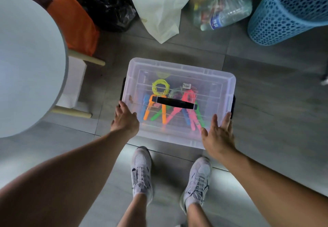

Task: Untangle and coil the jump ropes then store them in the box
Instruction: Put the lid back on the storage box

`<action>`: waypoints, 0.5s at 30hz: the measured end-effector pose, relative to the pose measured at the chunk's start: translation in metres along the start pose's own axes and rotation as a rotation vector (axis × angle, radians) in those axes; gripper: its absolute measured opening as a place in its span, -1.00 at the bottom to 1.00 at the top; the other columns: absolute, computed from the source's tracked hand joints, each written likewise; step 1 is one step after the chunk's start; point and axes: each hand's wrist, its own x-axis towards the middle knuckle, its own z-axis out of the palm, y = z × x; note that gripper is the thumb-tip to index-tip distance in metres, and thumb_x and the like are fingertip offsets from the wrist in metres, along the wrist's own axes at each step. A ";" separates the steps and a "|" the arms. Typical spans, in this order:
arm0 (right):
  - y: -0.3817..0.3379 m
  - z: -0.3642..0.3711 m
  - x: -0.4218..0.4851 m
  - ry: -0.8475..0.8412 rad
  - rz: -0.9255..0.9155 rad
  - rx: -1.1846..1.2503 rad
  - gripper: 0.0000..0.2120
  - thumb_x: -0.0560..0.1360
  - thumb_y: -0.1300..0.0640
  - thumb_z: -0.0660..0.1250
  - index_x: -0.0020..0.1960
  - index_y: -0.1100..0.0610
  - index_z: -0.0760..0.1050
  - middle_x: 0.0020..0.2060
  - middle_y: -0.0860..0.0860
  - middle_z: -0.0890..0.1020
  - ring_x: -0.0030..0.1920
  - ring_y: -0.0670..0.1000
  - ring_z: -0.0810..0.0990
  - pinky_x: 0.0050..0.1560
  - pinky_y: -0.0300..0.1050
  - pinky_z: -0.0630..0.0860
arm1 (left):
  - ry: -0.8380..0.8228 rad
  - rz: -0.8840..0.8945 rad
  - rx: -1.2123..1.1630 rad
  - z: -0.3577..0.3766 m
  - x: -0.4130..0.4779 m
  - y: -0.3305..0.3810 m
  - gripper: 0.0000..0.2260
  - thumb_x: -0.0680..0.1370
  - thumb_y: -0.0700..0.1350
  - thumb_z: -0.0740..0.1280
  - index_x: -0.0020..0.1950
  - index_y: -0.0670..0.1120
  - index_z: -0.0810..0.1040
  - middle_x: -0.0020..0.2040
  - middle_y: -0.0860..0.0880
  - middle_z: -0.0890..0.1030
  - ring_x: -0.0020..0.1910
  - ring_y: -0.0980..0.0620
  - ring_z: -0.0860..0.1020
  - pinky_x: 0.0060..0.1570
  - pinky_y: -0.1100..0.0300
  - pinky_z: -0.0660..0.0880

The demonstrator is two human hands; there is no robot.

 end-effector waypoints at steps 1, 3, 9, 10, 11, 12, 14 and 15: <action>-0.002 0.003 0.001 0.027 0.004 -0.007 -0.30 0.63 -0.17 0.09 0.62 0.14 -0.04 0.57 0.30 -0.19 0.58 0.32 -0.04 0.47 0.20 0.22 | 0.019 -0.010 -0.034 -0.003 0.003 0.000 -0.46 0.68 0.08 0.09 0.58 -0.07 -0.01 0.57 -0.20 0.19 0.45 -0.29 0.34 0.39 -0.21 0.34; -0.005 0.002 0.006 0.199 0.049 0.137 -0.39 0.59 -0.12 0.21 0.50 0.21 0.21 0.53 0.30 0.09 0.48 0.35 0.21 0.35 0.22 0.35 | 0.097 -0.019 -0.170 -0.011 0.013 0.002 -0.61 0.67 0.12 0.10 0.40 -0.07 0.20 0.40 -0.24 0.39 0.26 -0.30 0.48 0.26 -0.20 0.44; 0.005 -0.005 0.049 0.338 0.436 0.690 -0.13 0.40 -0.35 0.25 0.51 0.18 0.23 0.44 0.25 0.34 0.41 0.29 0.35 0.40 0.17 0.32 | 0.019 -0.087 -0.405 -0.027 0.053 0.005 -0.20 0.55 0.32 0.25 0.62 -0.04 0.03 0.57 -0.19 0.23 0.44 -0.28 0.36 0.25 -0.06 0.43; 0.007 -0.001 0.054 0.308 0.477 0.733 -0.13 0.40 -0.39 0.22 0.51 0.16 0.24 0.46 0.24 0.35 0.41 0.29 0.37 0.40 0.17 0.34 | 0.006 -0.089 -0.405 -0.027 0.058 0.006 -0.19 0.55 0.31 0.27 0.63 -0.05 0.02 0.57 -0.19 0.23 0.43 -0.27 0.37 0.14 0.03 0.43; 0.009 0.003 0.059 0.281 0.503 0.757 -0.18 0.45 -0.36 0.21 0.51 0.15 0.25 0.47 0.23 0.36 0.40 0.29 0.40 0.39 0.15 0.36 | -0.002 -0.087 -0.400 -0.026 0.063 0.007 -0.20 0.56 0.29 0.27 0.63 -0.07 0.03 0.56 -0.20 0.25 0.41 -0.27 0.39 0.06 0.07 0.40; 0.010 0.005 0.062 0.275 0.517 0.760 -0.24 0.50 -0.31 0.23 0.51 0.16 0.27 0.46 0.23 0.38 0.38 0.29 0.42 0.36 0.12 0.38 | -0.010 -0.089 -0.388 -0.025 0.066 0.006 -0.21 0.56 0.29 0.27 0.62 -0.08 0.06 0.54 -0.21 0.29 0.38 -0.26 0.42 0.02 0.09 0.38; 0.013 0.005 0.065 0.299 0.550 0.737 -0.32 0.53 -0.24 0.27 0.48 0.16 0.30 0.43 0.23 0.41 0.33 0.28 0.47 0.28 0.07 0.41 | -0.024 -0.101 -0.382 -0.023 0.073 0.003 -0.23 0.54 0.33 0.27 0.56 -0.12 0.18 0.45 -0.25 0.39 0.29 -0.27 0.48 -0.03 0.08 0.38; 0.016 0.003 0.066 0.311 0.565 0.723 -0.32 0.52 -0.21 0.30 0.49 0.16 0.29 0.43 0.23 0.40 0.31 0.28 0.48 0.24 0.05 0.42 | -0.025 -0.102 -0.383 -0.023 0.074 0.001 -0.25 0.52 0.35 0.28 0.51 -0.14 0.25 0.38 -0.25 0.44 0.23 -0.26 0.51 -0.05 0.06 0.39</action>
